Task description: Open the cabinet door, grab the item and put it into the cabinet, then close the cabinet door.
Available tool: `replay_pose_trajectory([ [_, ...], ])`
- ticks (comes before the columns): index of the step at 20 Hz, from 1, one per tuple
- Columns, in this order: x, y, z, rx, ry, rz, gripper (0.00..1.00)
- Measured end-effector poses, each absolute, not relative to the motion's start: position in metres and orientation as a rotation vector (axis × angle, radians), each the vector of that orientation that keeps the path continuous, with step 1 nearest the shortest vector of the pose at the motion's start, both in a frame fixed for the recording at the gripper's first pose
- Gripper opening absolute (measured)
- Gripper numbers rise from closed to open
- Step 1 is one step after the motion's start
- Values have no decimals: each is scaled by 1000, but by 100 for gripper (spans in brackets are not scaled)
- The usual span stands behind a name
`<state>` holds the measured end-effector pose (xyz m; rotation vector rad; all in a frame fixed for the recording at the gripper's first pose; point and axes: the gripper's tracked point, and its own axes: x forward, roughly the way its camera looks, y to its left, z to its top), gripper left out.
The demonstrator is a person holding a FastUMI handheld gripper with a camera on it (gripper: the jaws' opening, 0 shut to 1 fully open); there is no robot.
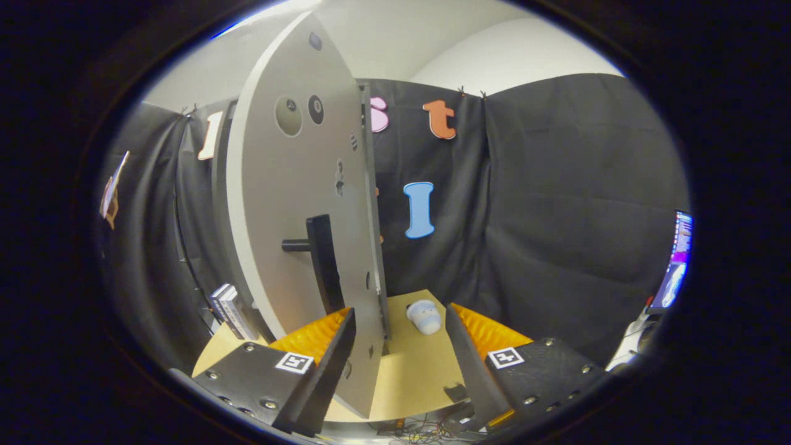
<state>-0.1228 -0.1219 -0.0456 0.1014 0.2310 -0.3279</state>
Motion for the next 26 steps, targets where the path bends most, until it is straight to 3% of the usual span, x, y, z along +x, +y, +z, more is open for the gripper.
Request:
replay_pose_trajectory([
  [15, 4, 41, -34, 185, 168, 104, 88],
  [26, 65, 58, -34, 199, 171, 127, 90],
])
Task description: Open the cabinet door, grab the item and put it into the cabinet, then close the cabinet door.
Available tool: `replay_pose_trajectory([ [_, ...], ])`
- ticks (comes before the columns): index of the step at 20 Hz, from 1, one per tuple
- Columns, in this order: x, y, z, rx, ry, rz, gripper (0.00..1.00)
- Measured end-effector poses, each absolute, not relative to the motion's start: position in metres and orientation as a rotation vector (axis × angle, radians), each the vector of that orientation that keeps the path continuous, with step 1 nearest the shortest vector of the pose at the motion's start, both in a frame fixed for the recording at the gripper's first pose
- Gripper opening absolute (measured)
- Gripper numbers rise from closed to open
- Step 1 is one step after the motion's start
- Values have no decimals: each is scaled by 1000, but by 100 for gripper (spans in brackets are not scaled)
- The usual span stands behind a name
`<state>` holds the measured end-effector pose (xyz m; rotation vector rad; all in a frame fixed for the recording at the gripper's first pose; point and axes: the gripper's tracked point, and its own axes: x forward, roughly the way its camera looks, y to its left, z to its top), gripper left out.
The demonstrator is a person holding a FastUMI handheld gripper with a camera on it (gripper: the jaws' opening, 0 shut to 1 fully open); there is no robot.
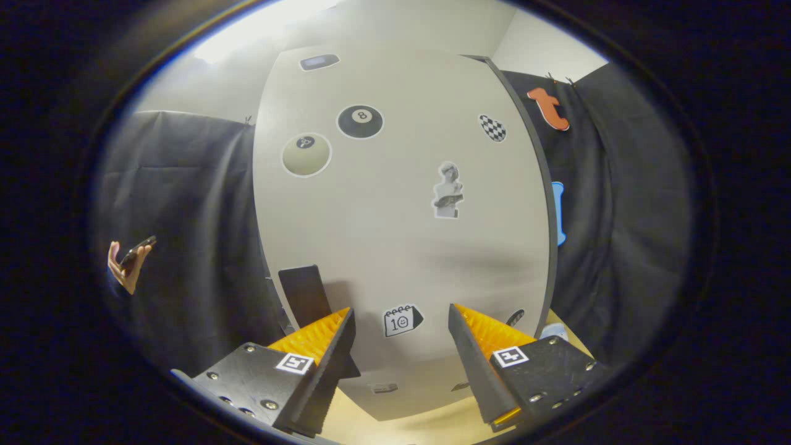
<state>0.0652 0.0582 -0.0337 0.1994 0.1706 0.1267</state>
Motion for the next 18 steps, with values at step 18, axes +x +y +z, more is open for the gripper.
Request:
replay_pose_trajectory([
  [18, 130, 82, -43, 114, 166, 145, 90],
])
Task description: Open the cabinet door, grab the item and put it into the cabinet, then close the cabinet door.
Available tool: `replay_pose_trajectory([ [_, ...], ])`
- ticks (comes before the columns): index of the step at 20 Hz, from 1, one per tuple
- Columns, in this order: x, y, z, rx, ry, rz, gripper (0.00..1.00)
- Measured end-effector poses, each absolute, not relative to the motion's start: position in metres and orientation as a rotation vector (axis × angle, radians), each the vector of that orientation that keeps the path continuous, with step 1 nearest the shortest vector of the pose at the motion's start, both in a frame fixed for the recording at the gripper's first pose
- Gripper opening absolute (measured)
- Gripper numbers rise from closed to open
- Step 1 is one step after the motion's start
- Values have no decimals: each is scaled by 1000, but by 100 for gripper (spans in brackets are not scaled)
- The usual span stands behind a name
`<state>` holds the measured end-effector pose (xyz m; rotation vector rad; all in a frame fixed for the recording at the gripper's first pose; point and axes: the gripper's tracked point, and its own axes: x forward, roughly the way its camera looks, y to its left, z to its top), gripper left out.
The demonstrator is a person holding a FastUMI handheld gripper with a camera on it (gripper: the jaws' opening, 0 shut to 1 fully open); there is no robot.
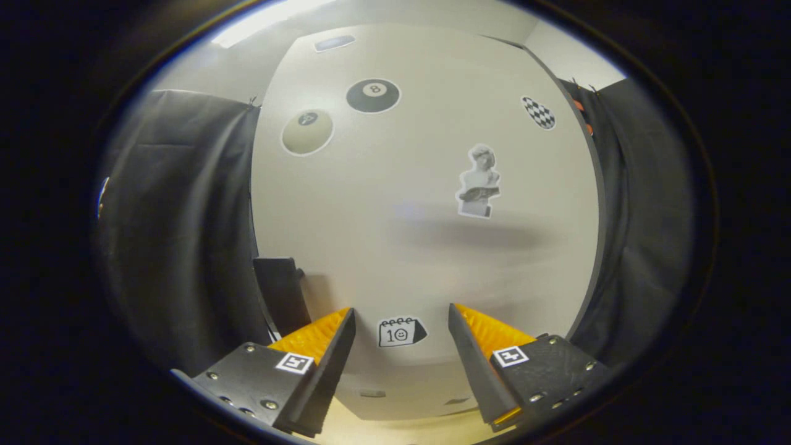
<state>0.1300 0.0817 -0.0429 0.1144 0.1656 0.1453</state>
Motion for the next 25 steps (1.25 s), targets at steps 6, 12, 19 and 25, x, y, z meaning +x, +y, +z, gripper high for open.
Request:
replay_pose_trajectory([
  [6, 126, 83, -42, 81, 156, 150, 90],
  [12, 123, 83, -41, 94, 154, 155, 90],
  [19, 122, 78, -40, 79, 144, 162, 88],
  [25, 121, 79, -43, 52, 135, 174, 85],
])
